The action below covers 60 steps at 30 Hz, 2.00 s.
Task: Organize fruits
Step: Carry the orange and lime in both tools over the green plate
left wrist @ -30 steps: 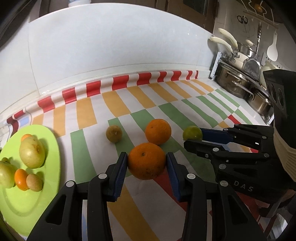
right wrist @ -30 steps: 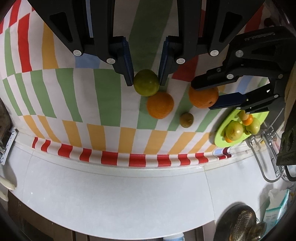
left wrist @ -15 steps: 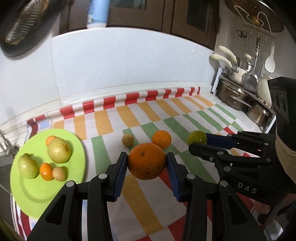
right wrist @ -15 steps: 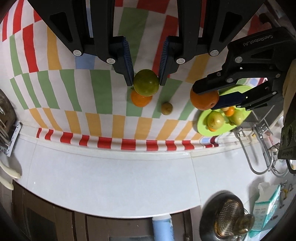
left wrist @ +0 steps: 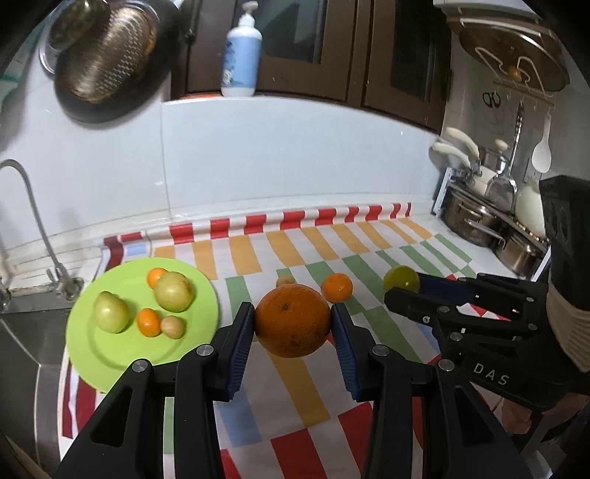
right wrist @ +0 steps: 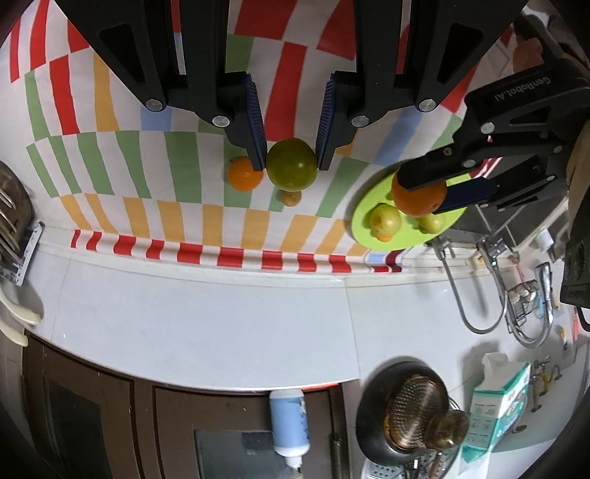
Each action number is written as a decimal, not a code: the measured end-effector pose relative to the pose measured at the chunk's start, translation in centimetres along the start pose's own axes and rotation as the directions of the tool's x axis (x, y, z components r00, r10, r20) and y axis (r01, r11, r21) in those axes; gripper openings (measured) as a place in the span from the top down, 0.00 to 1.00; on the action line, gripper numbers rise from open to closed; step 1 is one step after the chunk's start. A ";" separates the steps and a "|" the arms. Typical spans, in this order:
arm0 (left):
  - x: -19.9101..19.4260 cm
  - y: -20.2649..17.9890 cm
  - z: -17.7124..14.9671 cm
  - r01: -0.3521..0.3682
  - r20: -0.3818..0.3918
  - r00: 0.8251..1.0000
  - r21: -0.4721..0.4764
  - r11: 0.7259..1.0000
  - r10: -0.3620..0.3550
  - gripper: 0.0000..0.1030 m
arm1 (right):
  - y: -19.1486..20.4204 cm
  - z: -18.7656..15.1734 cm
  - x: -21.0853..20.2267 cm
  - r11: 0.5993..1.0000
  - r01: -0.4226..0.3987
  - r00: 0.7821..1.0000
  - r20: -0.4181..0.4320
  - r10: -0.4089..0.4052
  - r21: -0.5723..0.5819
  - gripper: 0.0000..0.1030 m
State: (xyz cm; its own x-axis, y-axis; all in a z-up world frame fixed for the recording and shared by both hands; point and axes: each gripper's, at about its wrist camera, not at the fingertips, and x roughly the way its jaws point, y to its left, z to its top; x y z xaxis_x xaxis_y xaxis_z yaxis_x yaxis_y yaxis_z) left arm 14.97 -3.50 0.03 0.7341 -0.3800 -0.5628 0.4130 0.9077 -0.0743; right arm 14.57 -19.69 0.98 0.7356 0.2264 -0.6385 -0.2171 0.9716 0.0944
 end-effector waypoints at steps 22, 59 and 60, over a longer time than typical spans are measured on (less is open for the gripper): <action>-6.8 3.2 -1.2 -0.094 0.069 0.993 -0.023 0.995 0.096 0.59 | 5.9 0.3 -2.3 0.995 -0.086 0.994 0.058 0.089 -0.058 0.72; -3.3 14.4 -1.6 -0.275 -0.004 0.961 -0.118 0.954 0.277 0.59 | 14.4 3.6 7.3 0.958 -0.250 0.968 -0.036 0.248 -0.143 0.72; -3.0 14.8 -1.7 -0.277 -0.012 0.961 -0.121 0.953 0.278 0.59 | 14.5 3.5 7.7 0.957 -0.252 0.968 -0.042 0.248 -0.142 0.72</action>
State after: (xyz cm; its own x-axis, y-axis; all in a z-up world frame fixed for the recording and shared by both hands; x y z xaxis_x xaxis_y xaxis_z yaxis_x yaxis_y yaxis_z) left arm 17.98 11.32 -0.79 0.8136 -0.1109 -0.5708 0.1248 0.9921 -0.0148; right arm 19.37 -3.57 0.13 0.6309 0.4572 -0.6269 -0.4842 0.8633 0.1423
